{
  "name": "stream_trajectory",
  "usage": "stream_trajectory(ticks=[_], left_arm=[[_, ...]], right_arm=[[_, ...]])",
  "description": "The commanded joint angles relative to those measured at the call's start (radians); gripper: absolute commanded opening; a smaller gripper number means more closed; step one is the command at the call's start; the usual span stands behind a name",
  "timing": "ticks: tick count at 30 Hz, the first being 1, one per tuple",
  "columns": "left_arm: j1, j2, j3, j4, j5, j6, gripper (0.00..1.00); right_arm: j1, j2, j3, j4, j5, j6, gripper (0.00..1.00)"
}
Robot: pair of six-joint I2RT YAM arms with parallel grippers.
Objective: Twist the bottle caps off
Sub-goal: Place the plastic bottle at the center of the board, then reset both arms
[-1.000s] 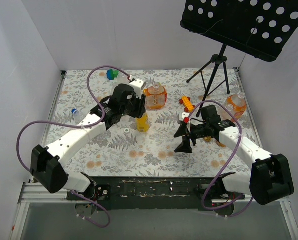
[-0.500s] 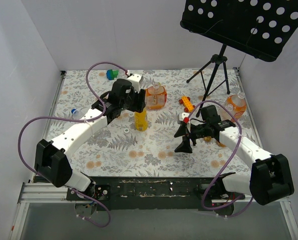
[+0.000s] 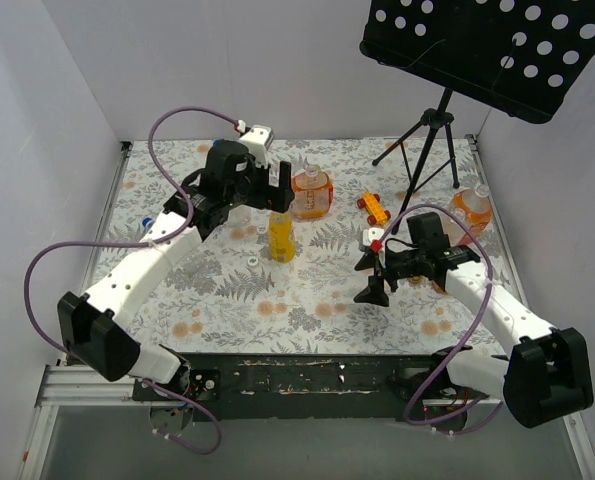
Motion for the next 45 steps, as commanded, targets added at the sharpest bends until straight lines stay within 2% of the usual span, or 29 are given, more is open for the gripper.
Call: stream_trajectory(ticks=[1,6,11,14,18,23,31,37,45], left_arm=[[0.033,-0.113,0.093,-0.048,0.066,-0.018,0.98],[0.082,-0.172,0.130,-0.101,0.124,-0.032,0.98],[0.152,-0.284,0.059,-0.078,0.181,-0.072,0.98],[0.179,-0.340,0.021,-0.075,0.187,-0.098,0.98],[0.182,-0.406,-0.009,-0.085,0.167,-0.112,0.98],[0.183,-0.468,-0.016,-0.116,0.155,-0.121,0.98],[0.183,-0.528,-0.036,-0.145,0.143,-0.123,0.98],[0.183,-0.556,-0.061,-0.148,0.143,-0.123,0.98],[0.183,-0.574,-0.071,-0.147,0.150,-0.127,0.98]], right_arm=[[-0.029,-0.084,0.010,-0.015,0.029,-0.019,0.89],[-0.046,-0.152,0.108,-0.141,0.081,-0.035,0.91],[-0.094,-0.218,0.237,-0.278,0.167,-0.039,0.95],[-0.114,-0.287,0.273,-0.230,0.214,0.053,0.98],[-0.118,-0.400,0.276,-0.072,0.303,0.271,0.98],[-0.132,-0.373,0.380,-0.100,0.352,0.409,0.98],[-0.169,-0.391,0.403,-0.061,0.288,0.524,0.98],[-0.186,-0.399,0.400,-0.058,0.285,0.540,0.98],[-0.212,-0.398,0.388,-0.061,0.196,0.523,0.98]])
